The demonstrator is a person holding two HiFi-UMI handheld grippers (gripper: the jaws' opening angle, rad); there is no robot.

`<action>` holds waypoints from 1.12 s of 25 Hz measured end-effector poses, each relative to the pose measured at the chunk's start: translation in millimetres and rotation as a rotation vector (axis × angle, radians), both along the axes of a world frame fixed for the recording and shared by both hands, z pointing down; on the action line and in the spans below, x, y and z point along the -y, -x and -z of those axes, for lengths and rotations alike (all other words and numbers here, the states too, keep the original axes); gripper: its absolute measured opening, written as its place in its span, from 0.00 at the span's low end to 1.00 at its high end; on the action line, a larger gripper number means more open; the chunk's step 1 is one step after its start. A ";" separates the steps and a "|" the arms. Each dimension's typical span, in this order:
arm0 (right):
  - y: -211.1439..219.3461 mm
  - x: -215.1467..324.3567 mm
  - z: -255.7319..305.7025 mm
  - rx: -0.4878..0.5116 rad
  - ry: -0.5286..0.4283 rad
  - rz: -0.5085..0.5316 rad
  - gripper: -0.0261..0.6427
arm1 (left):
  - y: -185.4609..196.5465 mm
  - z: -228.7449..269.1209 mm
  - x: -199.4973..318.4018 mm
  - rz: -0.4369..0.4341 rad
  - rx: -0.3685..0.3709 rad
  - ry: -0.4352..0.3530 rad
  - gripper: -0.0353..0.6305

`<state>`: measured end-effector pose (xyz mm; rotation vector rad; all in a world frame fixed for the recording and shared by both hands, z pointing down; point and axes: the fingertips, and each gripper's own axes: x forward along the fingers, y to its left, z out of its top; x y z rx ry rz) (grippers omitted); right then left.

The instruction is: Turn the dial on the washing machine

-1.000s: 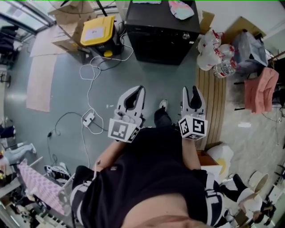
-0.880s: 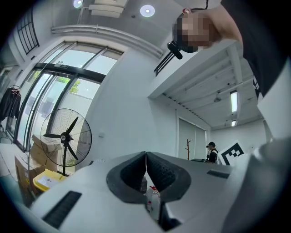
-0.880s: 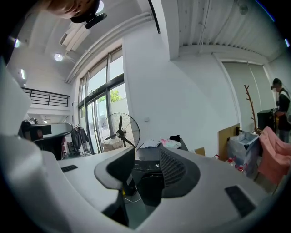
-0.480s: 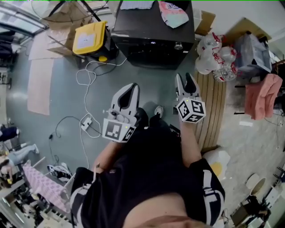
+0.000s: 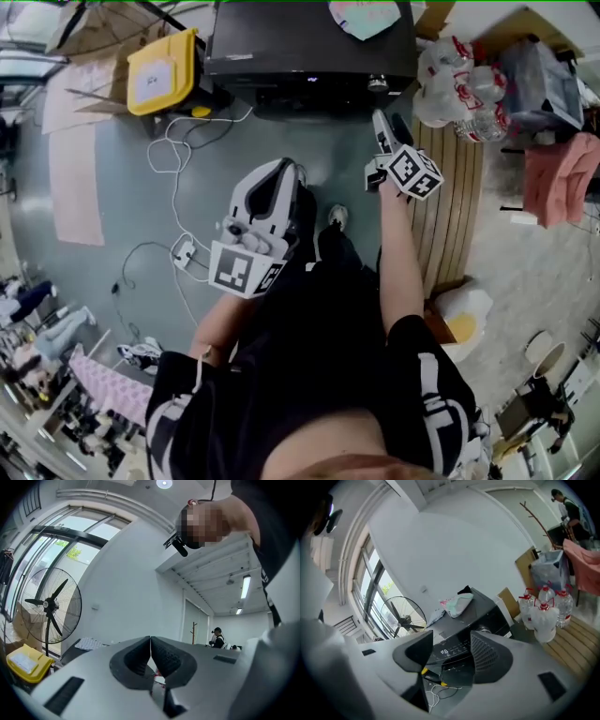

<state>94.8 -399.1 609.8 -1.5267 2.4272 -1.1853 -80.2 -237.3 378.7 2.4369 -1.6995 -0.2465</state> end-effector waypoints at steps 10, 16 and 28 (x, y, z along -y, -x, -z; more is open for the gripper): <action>2.0 91.8 -146.5 0.125 0.135 -0.057 0.53 | 4.6 -74.1 72.1 -0.061 -0.017 0.046 0.09; 0.6 125.6 -173.6 0.166 0.115 -0.074 0.54 | 4.3 -105.7 89.0 -0.080 -0.026 0.085 0.09; 12.7 128.0 -172.5 -0.391 -0.022 0.031 0.48 | -1.6 -119.5 101.8 -0.066 -0.010 0.127 0.09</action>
